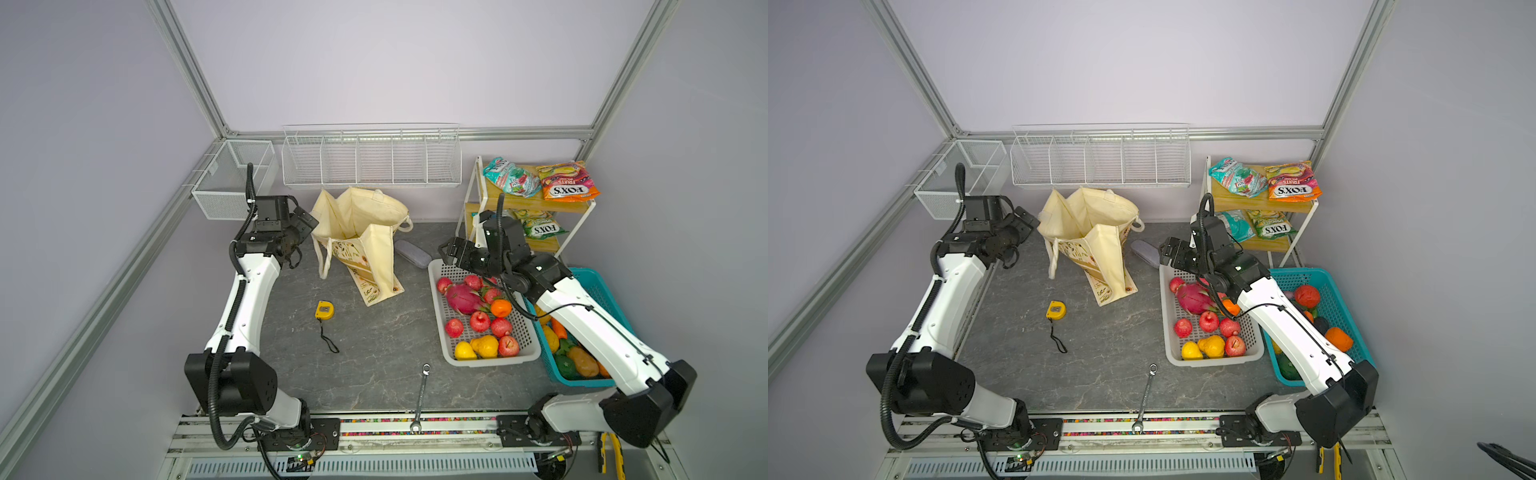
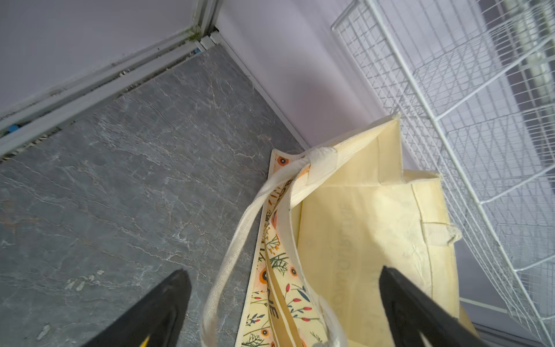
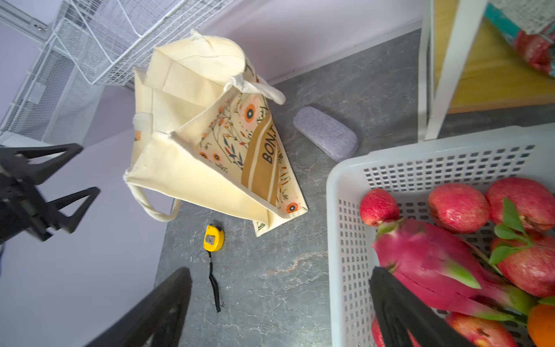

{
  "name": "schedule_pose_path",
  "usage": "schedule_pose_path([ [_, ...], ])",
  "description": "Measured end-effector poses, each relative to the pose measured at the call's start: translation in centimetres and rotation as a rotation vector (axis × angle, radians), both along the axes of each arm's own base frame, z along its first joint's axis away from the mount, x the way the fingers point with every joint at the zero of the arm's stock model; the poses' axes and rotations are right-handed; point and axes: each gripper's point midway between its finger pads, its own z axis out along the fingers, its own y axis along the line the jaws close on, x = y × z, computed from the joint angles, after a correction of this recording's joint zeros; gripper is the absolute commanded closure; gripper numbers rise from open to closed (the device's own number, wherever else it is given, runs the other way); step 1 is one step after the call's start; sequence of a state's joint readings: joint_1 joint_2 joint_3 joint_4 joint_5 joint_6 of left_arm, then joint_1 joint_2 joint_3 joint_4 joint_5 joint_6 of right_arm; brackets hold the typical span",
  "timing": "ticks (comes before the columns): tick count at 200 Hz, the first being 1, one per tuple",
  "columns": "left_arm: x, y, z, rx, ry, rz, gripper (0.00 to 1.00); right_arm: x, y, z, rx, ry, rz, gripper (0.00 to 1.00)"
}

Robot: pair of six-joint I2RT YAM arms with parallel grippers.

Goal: Place the food into the grocery bag and tie it
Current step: 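Reach the left and right grippers to the two handles of the cream tote bag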

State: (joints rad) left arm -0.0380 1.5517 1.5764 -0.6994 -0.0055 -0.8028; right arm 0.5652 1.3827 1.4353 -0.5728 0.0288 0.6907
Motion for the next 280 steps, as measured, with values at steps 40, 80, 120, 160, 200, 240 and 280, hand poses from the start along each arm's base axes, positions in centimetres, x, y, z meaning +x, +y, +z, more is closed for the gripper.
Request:
schedule_pose_path([
  [40, 2.4, -0.7, -2.7, -0.049, 0.061, -0.057, 0.09, 0.4, 1.2, 0.5, -0.010, 0.001, 0.033, 0.04],
  [80, 3.8, -1.5, -4.9, -0.069, 0.111, -0.113, 0.20, 1.8, 2.6, 1.5, -0.002, 0.003, 0.059, 0.04],
  [120, 5.9, -2.2, -4.8, -0.074, 0.109, -0.171, 0.27, 3.7, 4.7, 2.7, 0.023, -0.003, 0.100, 0.04],
  [160, 7.6, -2.8, -4.5, -0.080, 0.104, -0.221, 0.44, 5.5, 6.6, 3.6, 0.035, -0.008, 0.131, 0.04],
  [200, 7.3, -3.2, -5.3, -0.063, 0.147, -0.276, 0.54, 8.0, 9.9, 2.8, 0.057, -0.006, 0.217, 0.04],
  [240, 6.7, -3.3, -6.0, -0.036, 0.191, -0.327, 0.73, 11.9, 12.5, 0.0, 0.059, 0.023, 0.239, 0.03],
  [280, 6.4, -3.4, -7.1, -0.025, 0.231, -0.366, 0.92, 15.5, 12.2, -2.6, 0.052, 0.062, 0.191, 0.01],
])
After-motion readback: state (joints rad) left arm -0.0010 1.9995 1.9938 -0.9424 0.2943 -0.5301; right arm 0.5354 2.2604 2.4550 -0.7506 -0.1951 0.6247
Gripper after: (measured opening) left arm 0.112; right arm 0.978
